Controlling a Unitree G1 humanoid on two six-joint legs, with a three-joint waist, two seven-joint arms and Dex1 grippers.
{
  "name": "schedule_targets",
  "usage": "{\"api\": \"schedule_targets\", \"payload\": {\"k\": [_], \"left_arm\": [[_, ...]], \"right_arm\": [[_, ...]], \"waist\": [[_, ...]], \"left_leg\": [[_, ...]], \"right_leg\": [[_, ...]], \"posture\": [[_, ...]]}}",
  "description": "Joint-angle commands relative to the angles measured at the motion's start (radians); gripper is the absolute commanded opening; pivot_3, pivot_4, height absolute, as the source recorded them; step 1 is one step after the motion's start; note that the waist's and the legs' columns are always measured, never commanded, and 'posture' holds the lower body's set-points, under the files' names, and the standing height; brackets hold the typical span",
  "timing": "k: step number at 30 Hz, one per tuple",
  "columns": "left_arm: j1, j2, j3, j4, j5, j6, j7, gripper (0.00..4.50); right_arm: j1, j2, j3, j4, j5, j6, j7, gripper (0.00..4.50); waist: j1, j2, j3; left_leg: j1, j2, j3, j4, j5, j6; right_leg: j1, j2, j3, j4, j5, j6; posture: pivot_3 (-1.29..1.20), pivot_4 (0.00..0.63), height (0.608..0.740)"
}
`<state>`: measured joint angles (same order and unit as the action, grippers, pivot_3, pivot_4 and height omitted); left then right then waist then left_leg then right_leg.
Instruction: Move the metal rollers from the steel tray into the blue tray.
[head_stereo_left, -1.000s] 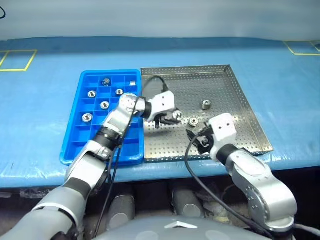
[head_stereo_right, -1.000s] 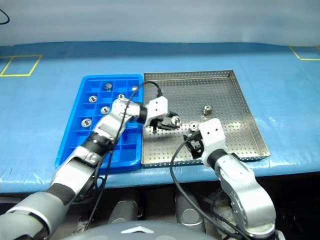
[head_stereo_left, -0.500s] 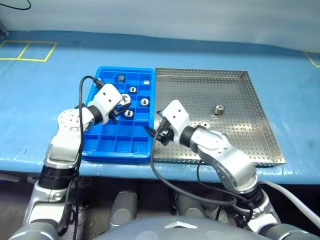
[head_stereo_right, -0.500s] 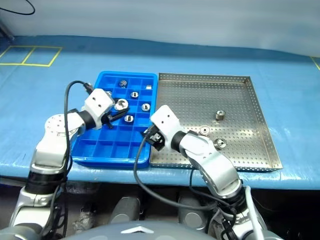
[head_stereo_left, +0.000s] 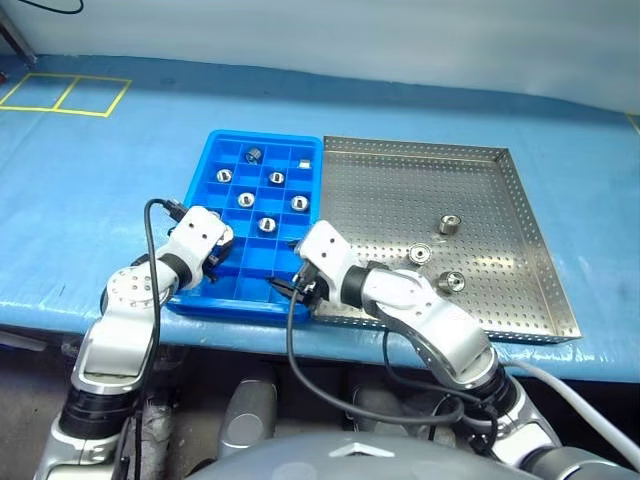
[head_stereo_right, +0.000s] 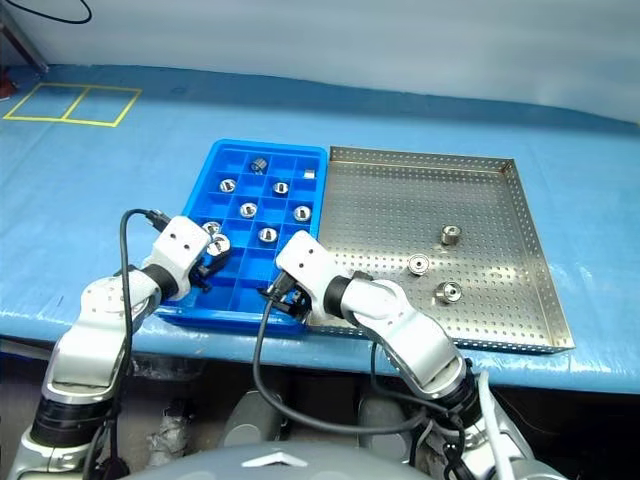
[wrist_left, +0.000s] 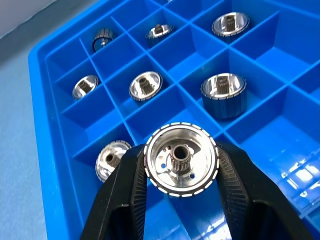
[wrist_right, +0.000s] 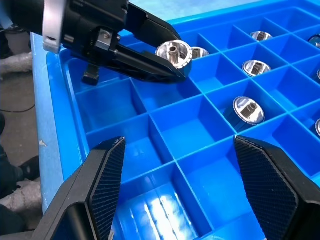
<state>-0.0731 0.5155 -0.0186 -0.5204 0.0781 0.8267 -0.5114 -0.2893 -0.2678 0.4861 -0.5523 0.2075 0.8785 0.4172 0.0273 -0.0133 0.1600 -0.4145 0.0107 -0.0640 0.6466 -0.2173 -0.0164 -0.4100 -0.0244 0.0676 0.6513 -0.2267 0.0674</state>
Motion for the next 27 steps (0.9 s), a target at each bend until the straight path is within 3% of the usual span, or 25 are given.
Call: {"api": "schedule_targets", "payload": {"k": [1,7,15,16,21,27], "left_arm": [[0.01,0.002,0.002,-0.065,-0.014,0.022,0.013,1.7],[-0.003,-0.002,-0.032,-0.026,-0.042,0.025,0.008,1.7],[-0.034,0.005,-0.028,-0.042,-0.073,0.047,0.005,4.27],[-0.04,0.003,-0.026,-0.047,-0.075,0.046,0.005,4.42],[-0.067,-0.067,0.002,-0.063,-0.128,-0.041,0.022,4.42],[-0.042,-0.152,-0.062,-0.039,-0.119,-0.278,0.078,4.42]], "right_arm": [[0.003,0.005,-0.026,-0.039,0.0,-0.013,-0.012,3.64],[0.001,0.009,-0.027,-0.042,-0.001,-0.013,-0.02,3.64],[0.008,0.001,-0.053,-0.065,0.0,-0.001,-0.042,3.64],[0.009,-0.002,-0.06,-0.067,0.0,-0.001,-0.044,3.64],[0.004,0.003,-0.194,-0.042,-0.019,0.012,-0.118,3.64],[-0.011,-0.013,-0.411,0.041,-0.105,0.057,-0.275,3.64]], "waist": [[-0.001,0.0,0.0],[-0.003,0.0,0.0],[0.002,0.0,0.0],[0.003,0.0,0.0],[0.002,0.0,0.0],[-0.001,0.0,0.0]], "left_leg": [[0.0,0.0,0.0,0.0,0.0,0.0],[0.0,0.0,0.0,0.0,0.0,0.0],[0.0,-0.001,0.0,0.0,0.0,0.0],[0.0,-0.001,0.0,0.0,0.0,0.0],[-0.001,-0.001,0.001,0.0,0.0,0.0],[-0.001,0.0,0.002,0.0,0.0,0.0]], "right_leg": [[0.0,0.0,0.0,0.0,0.0,0.0],[0.0,0.0,0.0,0.0,0.0,-0.001],[0.0,-0.001,0.0,-0.001,0.0,-0.001],[0.0,-0.001,0.0,-0.001,0.0,-0.001],[0.001,-0.002,0.0,-0.004,0.001,0.001],[0.0,-0.001,0.001,-0.003,0.004,-0.004]], "posture": [[0.15,0.15,0.74],[0.13,0.15,0.74],[0.13,0.15,0.74],[0.12,0.15,0.74],[0.11,0.15,0.74],[0.11,0.15,0.74]]}}
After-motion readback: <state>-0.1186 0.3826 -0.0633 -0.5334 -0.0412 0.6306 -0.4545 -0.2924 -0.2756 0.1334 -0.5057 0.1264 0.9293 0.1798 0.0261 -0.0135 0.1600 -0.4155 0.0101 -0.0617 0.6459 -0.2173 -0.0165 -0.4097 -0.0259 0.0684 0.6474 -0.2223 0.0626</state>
